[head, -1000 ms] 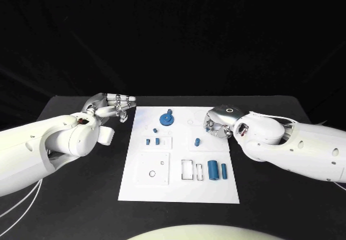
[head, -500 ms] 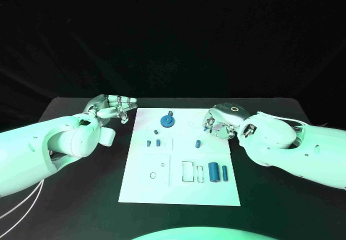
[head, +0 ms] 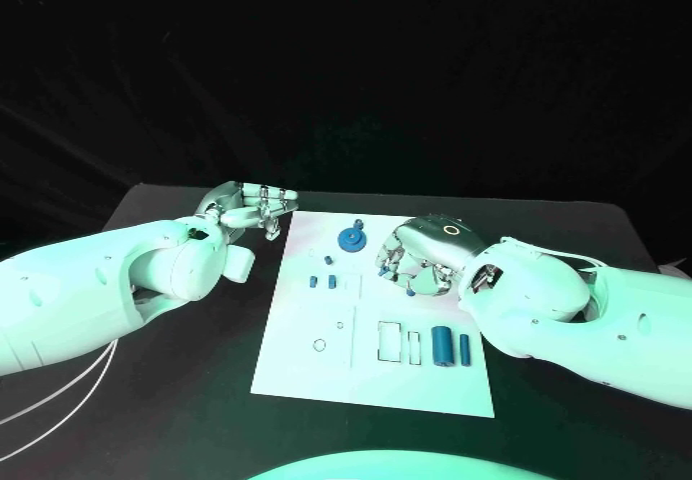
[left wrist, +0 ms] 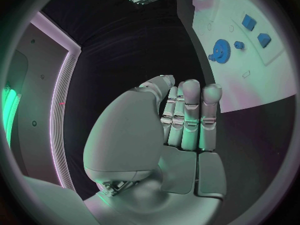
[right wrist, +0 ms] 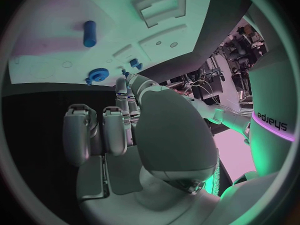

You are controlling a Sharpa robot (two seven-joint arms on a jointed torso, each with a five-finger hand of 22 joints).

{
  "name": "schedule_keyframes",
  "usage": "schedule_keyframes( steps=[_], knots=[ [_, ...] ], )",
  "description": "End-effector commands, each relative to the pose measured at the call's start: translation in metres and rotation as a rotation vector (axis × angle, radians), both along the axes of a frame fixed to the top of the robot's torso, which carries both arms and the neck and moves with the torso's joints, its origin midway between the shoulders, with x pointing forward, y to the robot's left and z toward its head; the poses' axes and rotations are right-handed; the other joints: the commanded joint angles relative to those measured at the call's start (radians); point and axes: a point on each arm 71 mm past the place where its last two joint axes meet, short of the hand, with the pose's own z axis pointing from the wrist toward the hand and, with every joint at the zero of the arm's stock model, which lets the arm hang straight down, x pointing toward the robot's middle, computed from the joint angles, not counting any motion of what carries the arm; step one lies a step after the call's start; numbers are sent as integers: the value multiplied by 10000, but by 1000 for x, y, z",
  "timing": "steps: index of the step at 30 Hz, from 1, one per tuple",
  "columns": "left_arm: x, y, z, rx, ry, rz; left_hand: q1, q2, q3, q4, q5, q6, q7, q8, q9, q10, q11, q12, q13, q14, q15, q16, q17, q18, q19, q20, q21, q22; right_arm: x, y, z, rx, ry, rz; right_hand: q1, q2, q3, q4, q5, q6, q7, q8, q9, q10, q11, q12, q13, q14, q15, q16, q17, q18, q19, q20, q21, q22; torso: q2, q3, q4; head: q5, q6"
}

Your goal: Assemble the parts on the task board

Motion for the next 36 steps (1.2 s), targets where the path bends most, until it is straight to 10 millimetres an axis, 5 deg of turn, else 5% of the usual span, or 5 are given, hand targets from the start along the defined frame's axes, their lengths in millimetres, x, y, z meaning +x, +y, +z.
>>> schedule_keyframes(
  steps=[1,6,21,36],
  knots=[
    [-1,-6,1,-177,17,-169,14,94,3,-37,-18,-52,-7,-38,-10,-87,9,11,13,-68,26,-34,-11,122,-1,82,-15,-5,-3,11,-6,12,188,325,-119,-16,60,-12,-14,24,1,45,11,81,17,-38,-11,556,-90,48,1,-123,193,-30,33,1824,11,3,-32,341,-120],
    [-1,-15,1,-277,21,-352,17,100,6,-40,-17,-53,-9,-36,-12,-89,8,14,14,-114,27,-110,-129,138,-50,83,-79,-60,-9,31,-20,32,565,735,-123,-13,68,-20,-3,17,4,38,12,79,18,-49,-13,554,-91,47,-2,-118,183,-30,13,1815,6,-21,-32,525,-193],
    [-3,-32,2,-428,64,-729,13,108,6,-42,-18,-54,-9,-29,-16,-93,9,24,17,-179,30,-207,-268,165,-132,87,-187,-152,-14,56,-51,-90,1124,1091,-138,-2,87,-47,26,-7,15,19,16,67,26,-84,-21,553,-90,49,-2,-111,167,-30,-19,1804,14,-12,-22,896,-377],
    [-4,-36,2,-456,106,-831,13,108,6,-42,-18,-54,-9,-29,-16,-93,9,24,17,-179,30,-207,-268,165,-132,87,-187,-152,-15,59,-59,-345,1328,1142,-197,1,85,-55,39,-26,28,0,22,69,39,-115,-25,553,-82,56,3,-112,170,-27,-17,1809,10,-4,-27,988,-510]
  ],
)
